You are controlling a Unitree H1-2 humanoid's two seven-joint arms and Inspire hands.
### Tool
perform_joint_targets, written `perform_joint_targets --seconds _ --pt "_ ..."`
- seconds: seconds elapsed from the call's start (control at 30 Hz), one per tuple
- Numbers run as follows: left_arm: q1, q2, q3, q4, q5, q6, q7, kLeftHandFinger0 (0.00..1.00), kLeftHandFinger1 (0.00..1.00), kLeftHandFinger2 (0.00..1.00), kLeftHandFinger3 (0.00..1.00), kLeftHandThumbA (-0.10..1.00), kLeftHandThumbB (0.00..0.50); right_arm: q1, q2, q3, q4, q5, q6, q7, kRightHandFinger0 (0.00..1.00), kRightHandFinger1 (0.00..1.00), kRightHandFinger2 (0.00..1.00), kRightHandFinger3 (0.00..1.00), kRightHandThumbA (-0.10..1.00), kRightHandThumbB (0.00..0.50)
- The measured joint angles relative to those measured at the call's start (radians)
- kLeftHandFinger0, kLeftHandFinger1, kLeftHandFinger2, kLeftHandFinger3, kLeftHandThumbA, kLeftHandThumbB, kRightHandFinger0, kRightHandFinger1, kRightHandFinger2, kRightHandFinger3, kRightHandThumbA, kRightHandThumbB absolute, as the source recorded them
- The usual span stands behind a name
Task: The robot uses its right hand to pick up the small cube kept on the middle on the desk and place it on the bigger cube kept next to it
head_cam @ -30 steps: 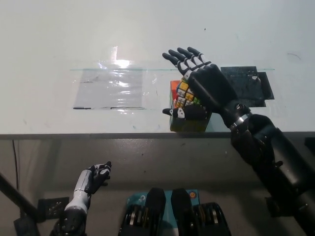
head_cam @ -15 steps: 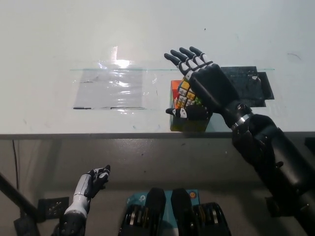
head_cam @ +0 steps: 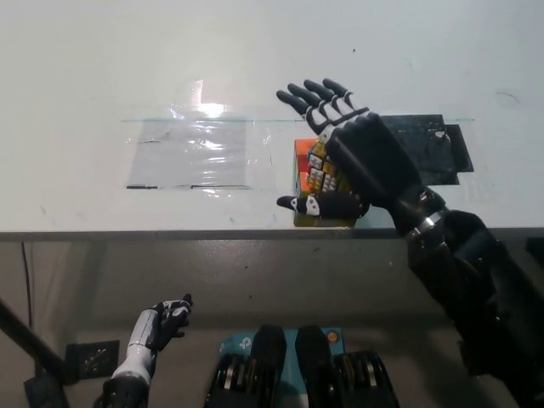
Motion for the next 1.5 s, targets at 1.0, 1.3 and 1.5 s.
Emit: perform_joint_targets --seconds 1.0,1.3,1.5 --pt "0.028 -0.006 0.002 -0.023 -0.002 0.003 0.000 0.75 0.69 0.67 0.56 0.67 0.145 0.623 0.004 -0.420 -0.445 0.153 0.062 0.050 1.00 1.00 1.00 1.00 0.73 0.227" --pt "0.027 -0.008 0.004 -0.019 -0.003 0.003 -0.001 0.76 0.72 0.70 0.58 0.69 0.146 0.661 0.096 -0.469 -0.155 0.150 0.007 -0.112 0.96 1.00 1.00 1.00 0.48 0.200" --pt "0.027 -0.008 0.004 -0.013 -0.003 0.003 0.000 0.81 0.77 0.77 0.65 0.69 0.144 0.622 0.139 -0.479 0.086 0.156 -0.027 -0.216 0.88 1.00 1.00 1.00 0.45 0.185"
